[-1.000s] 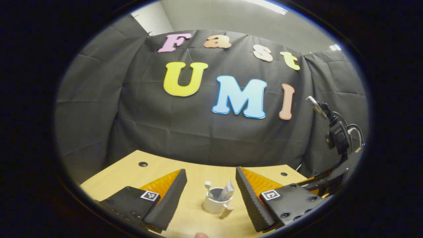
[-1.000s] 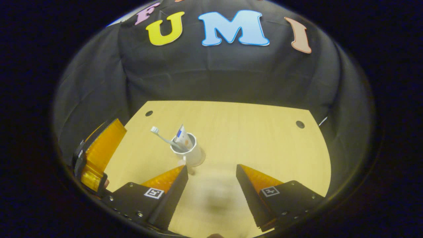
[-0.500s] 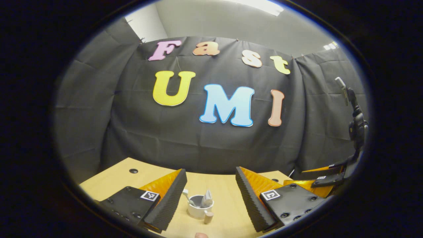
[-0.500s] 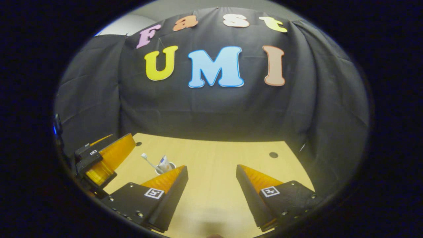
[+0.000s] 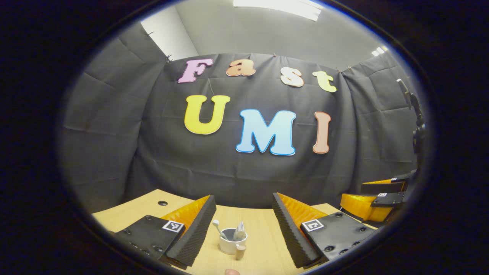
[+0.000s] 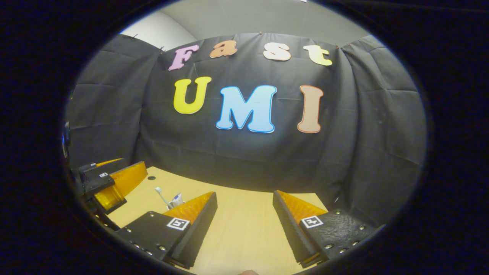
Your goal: Put the toothbrush and toothpaste on the desktop into the cup, then pick up the cup and place it on the coaster on the desktop.
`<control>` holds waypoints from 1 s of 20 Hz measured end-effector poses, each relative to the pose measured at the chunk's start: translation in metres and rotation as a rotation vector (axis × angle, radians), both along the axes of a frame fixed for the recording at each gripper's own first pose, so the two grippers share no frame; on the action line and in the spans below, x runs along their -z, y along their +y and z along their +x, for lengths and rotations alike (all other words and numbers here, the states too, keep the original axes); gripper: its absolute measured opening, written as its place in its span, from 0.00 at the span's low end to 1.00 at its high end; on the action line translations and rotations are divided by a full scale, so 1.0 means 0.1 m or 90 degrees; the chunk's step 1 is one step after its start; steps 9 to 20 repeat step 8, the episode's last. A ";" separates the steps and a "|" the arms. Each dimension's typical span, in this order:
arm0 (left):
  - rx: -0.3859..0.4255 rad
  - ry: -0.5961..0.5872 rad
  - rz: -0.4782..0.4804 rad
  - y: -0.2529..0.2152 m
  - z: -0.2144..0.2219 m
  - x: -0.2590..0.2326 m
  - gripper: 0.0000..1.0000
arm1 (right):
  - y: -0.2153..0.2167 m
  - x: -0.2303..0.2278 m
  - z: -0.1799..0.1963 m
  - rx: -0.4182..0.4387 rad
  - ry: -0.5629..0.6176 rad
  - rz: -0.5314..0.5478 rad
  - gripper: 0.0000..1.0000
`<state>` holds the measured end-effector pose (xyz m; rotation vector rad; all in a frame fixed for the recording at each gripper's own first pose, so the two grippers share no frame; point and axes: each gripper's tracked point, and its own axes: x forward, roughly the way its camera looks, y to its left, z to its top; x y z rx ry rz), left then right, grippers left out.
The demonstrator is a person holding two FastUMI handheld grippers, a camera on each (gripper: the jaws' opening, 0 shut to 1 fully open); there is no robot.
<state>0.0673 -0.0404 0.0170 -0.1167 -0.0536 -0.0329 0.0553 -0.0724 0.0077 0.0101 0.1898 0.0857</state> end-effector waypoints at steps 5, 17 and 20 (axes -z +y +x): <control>-0.015 -0.009 -0.016 0.04 -0.06 -0.10 0.96 | -0.10 -0.13 -0.01 0.008 -0.022 0.005 0.90; -0.018 -0.009 -0.017 0.12 -0.07 -0.11 0.96 | -0.13 -0.20 -0.01 0.025 -0.034 0.007 0.90; -0.018 -0.009 -0.017 0.12 -0.07 -0.11 0.96 | -0.13 -0.20 -0.01 0.025 -0.034 0.007 0.90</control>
